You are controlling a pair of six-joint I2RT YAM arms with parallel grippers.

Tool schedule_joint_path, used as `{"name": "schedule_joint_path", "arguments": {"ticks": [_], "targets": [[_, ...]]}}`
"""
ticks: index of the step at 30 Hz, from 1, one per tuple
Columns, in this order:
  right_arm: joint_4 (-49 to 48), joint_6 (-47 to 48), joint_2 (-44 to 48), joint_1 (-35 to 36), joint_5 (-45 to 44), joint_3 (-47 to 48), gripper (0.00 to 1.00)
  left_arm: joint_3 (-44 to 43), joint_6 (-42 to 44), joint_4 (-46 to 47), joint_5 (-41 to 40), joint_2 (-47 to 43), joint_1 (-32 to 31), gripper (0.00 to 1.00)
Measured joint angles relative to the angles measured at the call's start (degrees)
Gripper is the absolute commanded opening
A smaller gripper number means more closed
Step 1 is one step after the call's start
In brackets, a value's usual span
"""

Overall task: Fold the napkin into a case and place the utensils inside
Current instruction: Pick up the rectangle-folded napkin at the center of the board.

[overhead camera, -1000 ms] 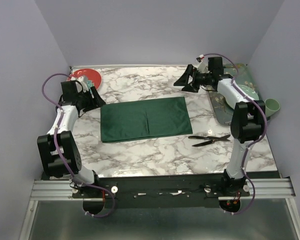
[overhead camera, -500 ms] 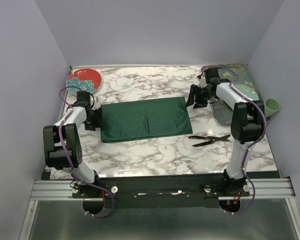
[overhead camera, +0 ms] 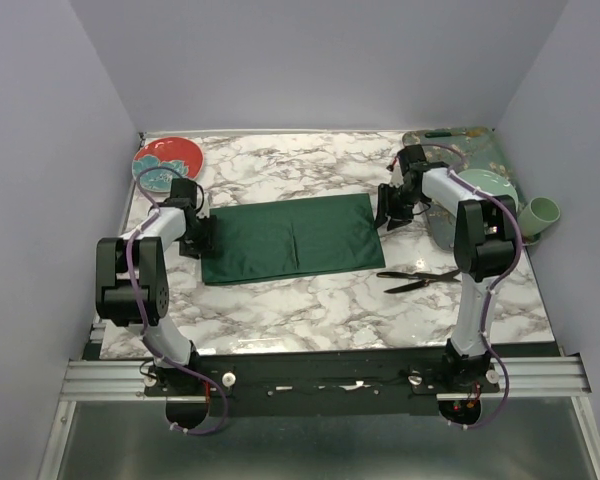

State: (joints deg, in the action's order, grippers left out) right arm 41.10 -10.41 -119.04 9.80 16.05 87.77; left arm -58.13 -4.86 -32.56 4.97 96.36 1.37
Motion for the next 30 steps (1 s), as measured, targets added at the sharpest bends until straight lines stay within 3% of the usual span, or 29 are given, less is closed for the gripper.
{"name": "schedule_joint_path", "arguments": {"ticks": [5, 9, 13, 20, 27, 30], "targets": [[1.49, 0.02, -0.68, -0.02, -0.26, 1.77, 0.47, -2.34, 0.57, 0.15, 0.02, 2.14, -0.72, 0.45], [2.19, 0.0, -1.2, 0.0, -0.09, 2.84, 0.47, -3.37, 0.9, 0.2, 0.0, 3.19, -0.74, 0.32], [2.43, 0.0, -1.38, 0.0, 0.35, 2.91, 0.47, -3.89, 1.42, 0.2, -0.04, 3.74, -0.74, 0.0], [2.56, -0.04, -1.38, -0.02, 2.69, 2.91, 0.47, -6.1, 3.5, -1.68, 0.63, 5.35, 0.04, 0.0], [2.16, -0.72, -1.25, 0.0, 6.88, 1.07, 0.46, -8.74, 8.74, -5.01, 1.92, 6.54, 6.49, 0.0], [2.1, -1.2, -1.25, 0.0, 8.35, 0.74, 0.46, -10.58, 9.9, -7.21, 3.93, 6.51, 6.43, 0.0]]}}
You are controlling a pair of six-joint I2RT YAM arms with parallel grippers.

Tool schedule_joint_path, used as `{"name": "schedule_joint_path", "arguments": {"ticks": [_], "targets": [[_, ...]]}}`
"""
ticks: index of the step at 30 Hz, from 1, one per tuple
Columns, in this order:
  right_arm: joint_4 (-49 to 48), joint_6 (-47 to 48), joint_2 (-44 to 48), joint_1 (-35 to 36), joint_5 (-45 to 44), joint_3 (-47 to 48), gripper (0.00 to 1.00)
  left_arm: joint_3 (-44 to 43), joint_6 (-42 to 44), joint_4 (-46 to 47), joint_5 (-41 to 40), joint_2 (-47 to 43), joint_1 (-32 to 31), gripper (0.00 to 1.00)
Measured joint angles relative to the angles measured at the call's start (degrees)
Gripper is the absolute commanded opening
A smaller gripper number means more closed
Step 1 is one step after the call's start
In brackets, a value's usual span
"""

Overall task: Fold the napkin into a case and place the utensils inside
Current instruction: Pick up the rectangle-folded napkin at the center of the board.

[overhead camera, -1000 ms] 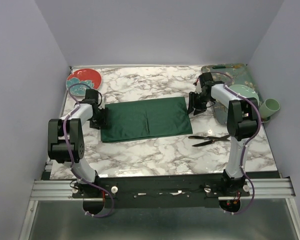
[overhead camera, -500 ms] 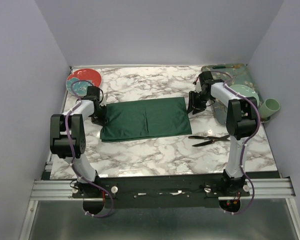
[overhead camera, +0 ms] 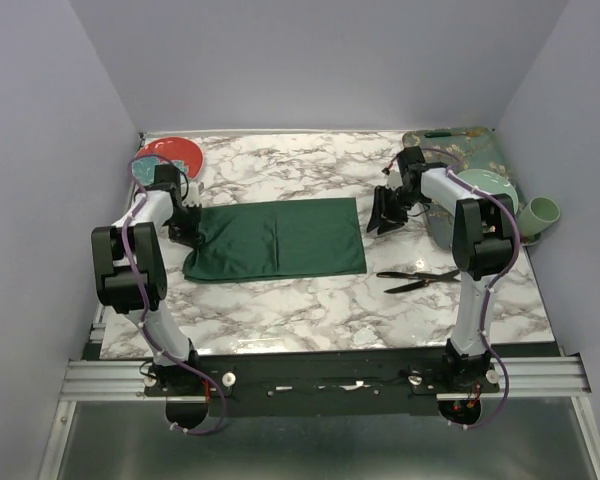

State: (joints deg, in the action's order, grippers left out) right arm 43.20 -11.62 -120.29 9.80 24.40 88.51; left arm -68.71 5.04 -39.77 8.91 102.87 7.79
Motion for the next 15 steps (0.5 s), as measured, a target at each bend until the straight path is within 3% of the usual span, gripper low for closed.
{"name": "schedule_joint_path", "arguments": {"ticks": [6, 15], "targets": [[-0.07, -0.59, 0.2, 0.0, 1.99, 0.0, 0.46, -4.7, -0.66, -2.6, 6.43, -0.52, -6.8, 0.0], [-0.07, -0.81, 0.72, 0.0, 2.69, 0.0, 0.45, -12.28, -8.68, -4.57, 14.58, 0.9, -18.82, 0.0]]}}
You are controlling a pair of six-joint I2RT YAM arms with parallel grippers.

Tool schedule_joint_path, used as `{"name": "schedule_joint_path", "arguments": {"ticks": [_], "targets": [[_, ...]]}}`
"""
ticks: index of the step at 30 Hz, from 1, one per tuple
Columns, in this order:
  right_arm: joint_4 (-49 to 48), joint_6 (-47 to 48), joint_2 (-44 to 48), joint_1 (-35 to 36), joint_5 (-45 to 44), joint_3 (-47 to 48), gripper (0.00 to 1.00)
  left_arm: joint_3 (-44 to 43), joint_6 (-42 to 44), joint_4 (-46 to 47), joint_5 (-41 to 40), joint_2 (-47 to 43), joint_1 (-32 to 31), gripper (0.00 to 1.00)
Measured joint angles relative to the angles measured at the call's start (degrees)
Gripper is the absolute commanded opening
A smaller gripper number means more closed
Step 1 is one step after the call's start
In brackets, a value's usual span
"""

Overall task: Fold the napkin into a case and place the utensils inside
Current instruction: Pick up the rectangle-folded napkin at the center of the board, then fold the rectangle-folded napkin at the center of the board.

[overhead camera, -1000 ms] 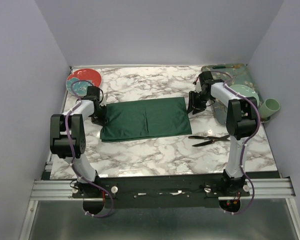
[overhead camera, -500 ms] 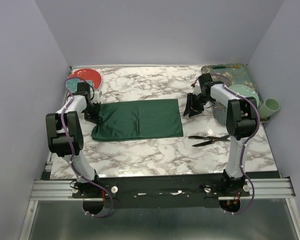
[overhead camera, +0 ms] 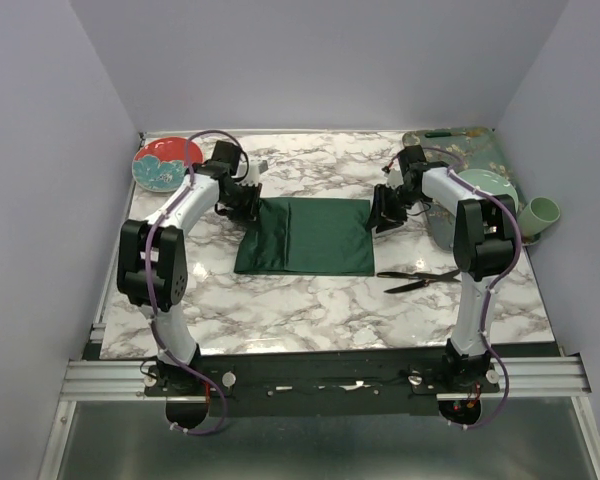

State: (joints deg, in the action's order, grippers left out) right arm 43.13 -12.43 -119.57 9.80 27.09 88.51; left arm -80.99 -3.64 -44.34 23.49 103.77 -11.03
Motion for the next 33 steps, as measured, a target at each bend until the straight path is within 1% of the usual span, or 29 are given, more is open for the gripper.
{"name": "schedule_joint_path", "arguments": {"ticks": [9, 15, 22, 29, 33], "targets": [[0.02, 0.02, 0.0, 0.0, 0.04, 0.0, 0.45, -8.76, -6.21, 1.53, 4.31, 6.01, -6.45, 0.0], [0.26, 0.52, 0.02, 0.0, 0.26, 0.57, 0.46, -12.94, -7.89, 4.61, 5.66, 9.97, -12.39, 0.0], [0.52, 1.57, 0.24, -0.02, 0.26, 1.22, 0.46, -18.01, -9.77, 7.61, 6.29, 14.93, -17.18, 0.0], [1.62, 2.45, 0.33, -0.33, 0.15, 1.33, 0.46, -23.1, -11.91, 10.45, 7.65, 20.15, -19.47, 0.0], [2.19, 2.62, 0.33, -0.55, 0.15, 1.36, 0.46, -24.46, -13.07, 11.74, 8.28, 21.86, -20.2, 0.0]]}}
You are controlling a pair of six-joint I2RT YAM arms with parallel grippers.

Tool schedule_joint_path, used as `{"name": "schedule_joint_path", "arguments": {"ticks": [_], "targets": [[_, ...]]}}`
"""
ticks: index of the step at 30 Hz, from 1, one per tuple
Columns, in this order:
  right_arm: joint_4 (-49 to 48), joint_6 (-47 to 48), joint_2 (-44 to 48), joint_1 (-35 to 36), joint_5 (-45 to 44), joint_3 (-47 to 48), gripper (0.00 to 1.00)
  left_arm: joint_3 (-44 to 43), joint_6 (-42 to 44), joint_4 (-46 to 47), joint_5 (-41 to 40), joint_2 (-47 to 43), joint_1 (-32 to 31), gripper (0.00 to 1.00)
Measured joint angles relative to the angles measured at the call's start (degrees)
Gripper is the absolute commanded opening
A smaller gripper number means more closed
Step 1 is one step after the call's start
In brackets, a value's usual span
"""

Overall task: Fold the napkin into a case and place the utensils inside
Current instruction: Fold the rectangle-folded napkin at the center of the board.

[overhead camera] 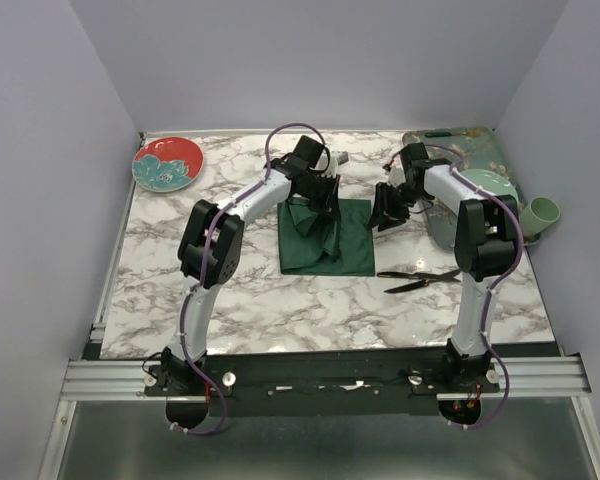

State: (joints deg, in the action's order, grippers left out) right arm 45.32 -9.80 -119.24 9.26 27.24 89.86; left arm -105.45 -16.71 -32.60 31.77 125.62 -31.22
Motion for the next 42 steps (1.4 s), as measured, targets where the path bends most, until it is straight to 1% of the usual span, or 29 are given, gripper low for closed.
{"name": "schedule_joint_path", "arguments": {"ticks": [8, 9, 10, 11, 13, 15, 16, 19, 22, 24, 28, 30, 31, 34, 36, 38, 42], "targets": [[0.87, 0.46, 0.0, -0.26, 0.02, 0.2, 0.46, -3.06, -1.66, 2.1, 1.6, 2.6, -1.2, 0.0], [0.92, 0.48, 0.0, -0.26, 0.04, 0.2, 0.46, -3.32, -1.79, 2.19, 1.77, 2.89, -1.53, 0.02], [0.96, 0.5, 0.0, -0.26, 0.09, 0.2, 0.46, -3.43, -1.81, 2.25, 1.86, 3.02, -1.66, 0.23], [1.01, 0.52, 0.0, -0.26, 0.09, 0.2, 0.46, -3.56, -1.79, 2.32, 1.95, 3.23, -1.92, 0.32], [1.05, 0.74, 0.02, -0.26, 0.11, 0.2, 0.46, -3.98, -1.68, 2.36, 2.34, 3.8, -2.47, 0.47], [1.07, 0.98, 0.07, -0.26, 0.35, 0.2, 0.47, -4.66, -1.29, 1.51, 2.64, 4.31, -2.64, 0.52], [1.07, 1.07, 0.11, -0.26, 0.44, 0.2, 0.47, -5.09, -1.09, 1.07, 2.84, 4.57, -2.67, 0.59], [1.09, 1.51, 0.74, -0.26, 1.01, 0.2, 0.46, -5.35, -0.02, 0.0, 4.0, 4.28, -2.32, 0.67], [1.05, 1.81, 1.57, -0.26, 2.01, 0.2, 0.46, -4.79, 1.75, -0.44, 5.16, 2.34, -1.18, 0.68], [1.03, 1.9, 1.97, -0.26, 2.67, 0.2, 0.46, -3.65, 2.93, -0.46, 5.95, -0.42, -0.15, 0.66], [0.76, 1.92, 2.32, -0.24, 3.96, 0.2, 0.47, 3.78, 4.31, 1.25, 7.78, -10.27, 2.91, 0.56], [0.66, 1.95, 2.32, -0.17, 4.17, 0.22, 0.46, 8.31, 4.35, 3.06, 7.85, -14.84, 5.05, 0.56], [0.61, 1.95, 2.32, -0.09, 4.17, 0.24, 0.46, 10.93, 3.52, 3.93, 7.85, -16.81, 6.78, 0.58], [0.52, 1.99, 2.32, 0.2, 4.17, 0.9, 0.47, 16.24, 1.14, 7.43, 7.74, -17.92, 9.6, 0.61], [0.22, 2.45, 2.32, 0.55, 4.15, 1.64, 0.47, 21.81, -1.25, 10.36, 7.26, -17.81, 10.95, 0.61], [-0.2, 3.06, 2.29, 0.81, 4.15, 2.4, 0.47, 25.68, -3.43, 11.5, 6.95, -17.55, 11.04, 0.61], [-0.81, 4.33, 1.2, 1.79, 4.13, 5.01, 0.5, 28.59, -7.78, 15.21, 6.51, -16.06, 10.21, 0.63]]}}
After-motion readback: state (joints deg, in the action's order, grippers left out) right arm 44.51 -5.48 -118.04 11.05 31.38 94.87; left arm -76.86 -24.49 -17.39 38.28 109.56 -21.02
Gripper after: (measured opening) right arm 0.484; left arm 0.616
